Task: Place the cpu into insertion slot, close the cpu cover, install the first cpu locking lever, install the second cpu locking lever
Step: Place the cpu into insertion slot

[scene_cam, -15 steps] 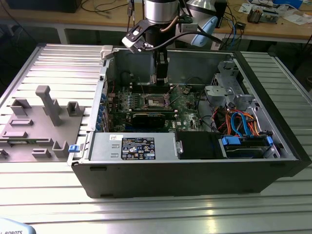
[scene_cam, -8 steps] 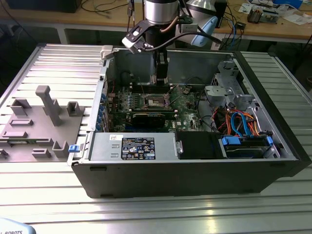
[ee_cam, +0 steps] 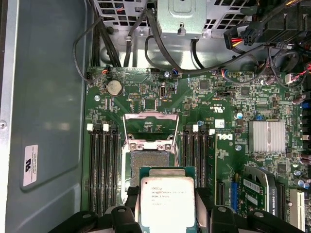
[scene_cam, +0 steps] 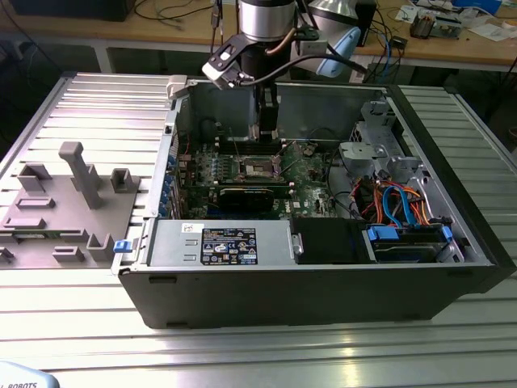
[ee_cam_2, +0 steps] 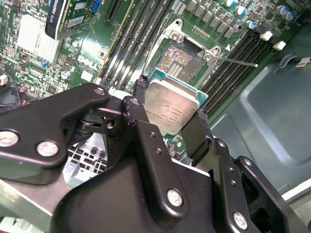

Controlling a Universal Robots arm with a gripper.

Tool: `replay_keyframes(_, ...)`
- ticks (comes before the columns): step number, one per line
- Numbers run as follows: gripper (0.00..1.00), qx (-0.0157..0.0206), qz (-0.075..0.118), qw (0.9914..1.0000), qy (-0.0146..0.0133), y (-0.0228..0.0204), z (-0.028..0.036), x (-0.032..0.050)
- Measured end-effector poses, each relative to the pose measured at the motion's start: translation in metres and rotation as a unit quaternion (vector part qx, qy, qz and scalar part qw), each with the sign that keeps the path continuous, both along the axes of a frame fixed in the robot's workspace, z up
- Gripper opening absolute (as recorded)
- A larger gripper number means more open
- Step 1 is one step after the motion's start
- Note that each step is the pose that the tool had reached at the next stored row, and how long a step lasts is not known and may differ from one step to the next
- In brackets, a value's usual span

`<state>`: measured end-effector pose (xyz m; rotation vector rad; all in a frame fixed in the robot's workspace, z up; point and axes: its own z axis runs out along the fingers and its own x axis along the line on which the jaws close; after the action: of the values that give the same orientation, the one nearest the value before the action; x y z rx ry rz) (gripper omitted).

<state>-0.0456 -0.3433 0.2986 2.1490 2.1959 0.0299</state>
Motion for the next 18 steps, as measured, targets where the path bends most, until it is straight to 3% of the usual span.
replay_keyframes(18,0.54,0.0,0.0,1.0,0.0,0.0,-0.0033,0.0)
